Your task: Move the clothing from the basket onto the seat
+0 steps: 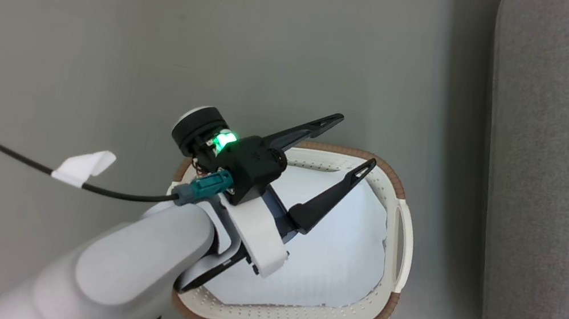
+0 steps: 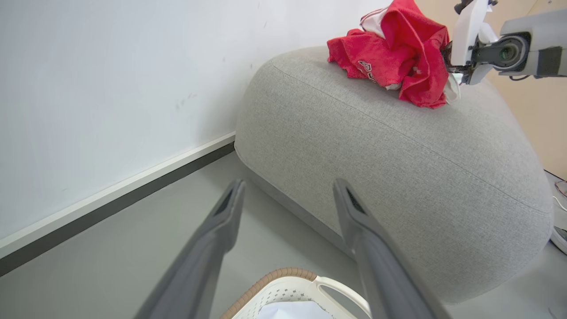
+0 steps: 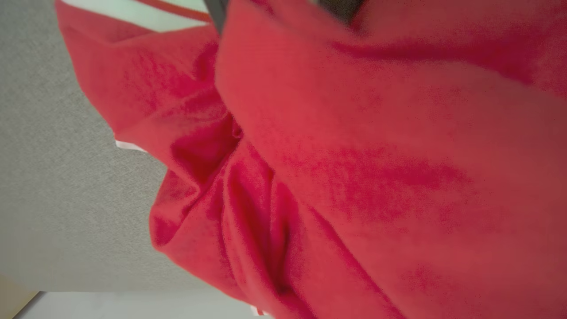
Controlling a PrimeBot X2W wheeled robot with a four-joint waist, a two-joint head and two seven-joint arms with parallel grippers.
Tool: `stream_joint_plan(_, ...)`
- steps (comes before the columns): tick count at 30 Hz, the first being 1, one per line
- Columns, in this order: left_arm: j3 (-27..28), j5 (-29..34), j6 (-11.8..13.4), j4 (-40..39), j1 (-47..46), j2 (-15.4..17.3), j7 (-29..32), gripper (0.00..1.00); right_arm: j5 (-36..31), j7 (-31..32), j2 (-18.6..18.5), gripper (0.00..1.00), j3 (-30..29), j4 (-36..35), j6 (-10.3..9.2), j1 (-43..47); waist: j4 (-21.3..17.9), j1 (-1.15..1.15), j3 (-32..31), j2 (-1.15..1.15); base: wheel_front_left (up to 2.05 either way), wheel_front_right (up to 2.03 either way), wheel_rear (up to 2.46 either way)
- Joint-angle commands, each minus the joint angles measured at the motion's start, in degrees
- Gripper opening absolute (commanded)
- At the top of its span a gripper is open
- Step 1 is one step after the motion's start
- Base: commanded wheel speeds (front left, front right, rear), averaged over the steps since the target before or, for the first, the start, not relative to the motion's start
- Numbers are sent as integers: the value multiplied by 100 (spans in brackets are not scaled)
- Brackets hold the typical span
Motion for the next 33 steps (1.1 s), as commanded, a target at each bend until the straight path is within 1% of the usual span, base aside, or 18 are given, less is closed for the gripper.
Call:
stream_joint_plan(1, 8, -24, -2, 48, 61, -8, -55, 100, 53, -1, 71, 100, 60, 54, -15, -13, -26, 0, -96, 0, 0, 0, 0)
stream_joint_plan(4, -12, -57, -9, 143, 150, -79, -88, 100, 85, 62, 44, 100, 269, 120, -15, 100, -79, 0, -365, 0, 0, 0, 0)
stream_joint_plan(8, 17, -135, -9, 336, 344, -167, -145, 100, 82, 243, -55, 100, 675, 87, -15, 295, -175, 0, -938, 0, 0, 0, 0)
stream_joint_plan(10, 57, -217, -2, 426, 484, -231, -162, 100, 130, 365, -77, 100, 912, -17, -15, 387, -230, 0, -1266, 0, 0, 0, 0)
stream_joint_plan(15, 228, -338, 44, 598, 877, -321, -192, 100, 275, 461, -331, 100, 1334, -380, -15, 666, -305, 0, -2099, 0, 0, 0, 0)
stream_joint_plan(19, 502, -414, 114, 584, 1237, -388, -196, 100, 453, 282, -545, 100, 1541, -891, -15, 874, -277, 0, -2679, 0, 0, 0, 0)
stream_joint_plan(23, 853, -414, 198, 523, 1574, -391, -194, 100, 704, 131, -721, 100, 1694, -1515, -15, 1116, -192, 0, -3110, 0, 0, 0, 0)
stream_joint_plan(27, 1293, -394, 304, 442, 1900, -311, -194, 100, 1047, 32, -642, 100, 1808, -2188, -15, 1426, -65, 0, -3477, 0, 0, 0, 0)
stream_joint_plan(30, 1659, -403, 416, 375, 2138, -241, -195, 100, 1299, -94, -604, 100, 1787, -2709, -15, 1674, 59, 0, -3685, 0, 0, 0, 0)
stream_joint_plan(33, 2124, -455, 550, 295, 2408, -135, -195, 100, 1500, -269, -398, 100, 1734, -3290, -15, 2014, 174, 0, -3773, 0, 0, 0, 0)
